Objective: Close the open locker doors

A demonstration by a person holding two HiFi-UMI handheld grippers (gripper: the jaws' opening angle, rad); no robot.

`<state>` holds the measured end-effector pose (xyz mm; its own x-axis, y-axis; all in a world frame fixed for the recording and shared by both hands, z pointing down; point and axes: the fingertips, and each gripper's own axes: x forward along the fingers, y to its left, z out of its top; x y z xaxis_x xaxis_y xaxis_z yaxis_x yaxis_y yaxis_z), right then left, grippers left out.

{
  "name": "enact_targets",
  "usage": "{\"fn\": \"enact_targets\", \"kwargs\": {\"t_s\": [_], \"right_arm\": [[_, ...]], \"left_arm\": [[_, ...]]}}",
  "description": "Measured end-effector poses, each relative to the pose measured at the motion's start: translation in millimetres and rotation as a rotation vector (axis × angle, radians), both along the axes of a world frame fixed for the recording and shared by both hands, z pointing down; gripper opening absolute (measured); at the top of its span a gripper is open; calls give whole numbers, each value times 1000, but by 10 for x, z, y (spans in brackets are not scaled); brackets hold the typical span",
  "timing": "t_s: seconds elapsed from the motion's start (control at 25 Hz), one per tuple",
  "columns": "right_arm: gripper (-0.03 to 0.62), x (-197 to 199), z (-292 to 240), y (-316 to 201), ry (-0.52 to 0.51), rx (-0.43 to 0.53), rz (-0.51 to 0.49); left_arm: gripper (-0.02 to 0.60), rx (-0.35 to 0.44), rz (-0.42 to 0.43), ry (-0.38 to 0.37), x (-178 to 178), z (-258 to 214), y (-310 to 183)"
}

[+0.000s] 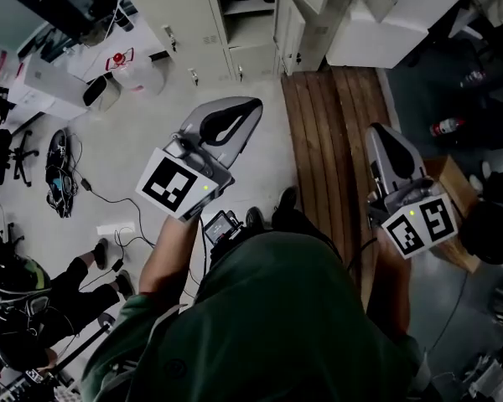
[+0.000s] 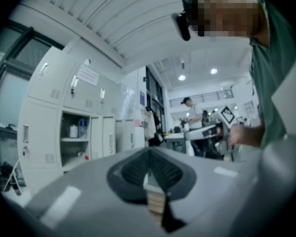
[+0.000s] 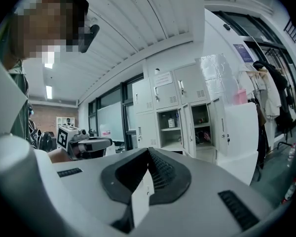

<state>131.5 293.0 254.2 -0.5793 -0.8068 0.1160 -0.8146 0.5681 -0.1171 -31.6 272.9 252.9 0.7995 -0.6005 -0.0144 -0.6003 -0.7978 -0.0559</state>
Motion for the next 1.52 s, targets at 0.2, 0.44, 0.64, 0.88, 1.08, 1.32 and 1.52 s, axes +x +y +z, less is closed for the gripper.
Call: {"fn": "enact_targets", "kwargs": {"t_s": [0.2,0.44,0.64,0.88,1.08,1.32,1.52], "right_arm": [[5,175,11,-351,-28,12,-53],[5,389,15,-731,-52,21,-97],[5,552,77,-1016,-73,17,-121],[5,549,58,-1267,-94,19,-142],[5,485,65,-1473,-97,18,-124],[5,400,56,-1788,-89,19,-78],[5,266,77,-2062,-88,8,-23]], "left_arm": [[-3,9,-34,-16,237,-56,-240],[-3,0,-70,-25,477,-34,-598],[-3,-2,-100,-38,624,-13,-813],[-3,-12,-132,-69,564,-18,-1003],[-3,-10,-114,-76,491,-10,-1197],[-3,-4,-71,-36,398,-55,-1543],[-3,4,-18,-30,235,-11,-1838]]}}
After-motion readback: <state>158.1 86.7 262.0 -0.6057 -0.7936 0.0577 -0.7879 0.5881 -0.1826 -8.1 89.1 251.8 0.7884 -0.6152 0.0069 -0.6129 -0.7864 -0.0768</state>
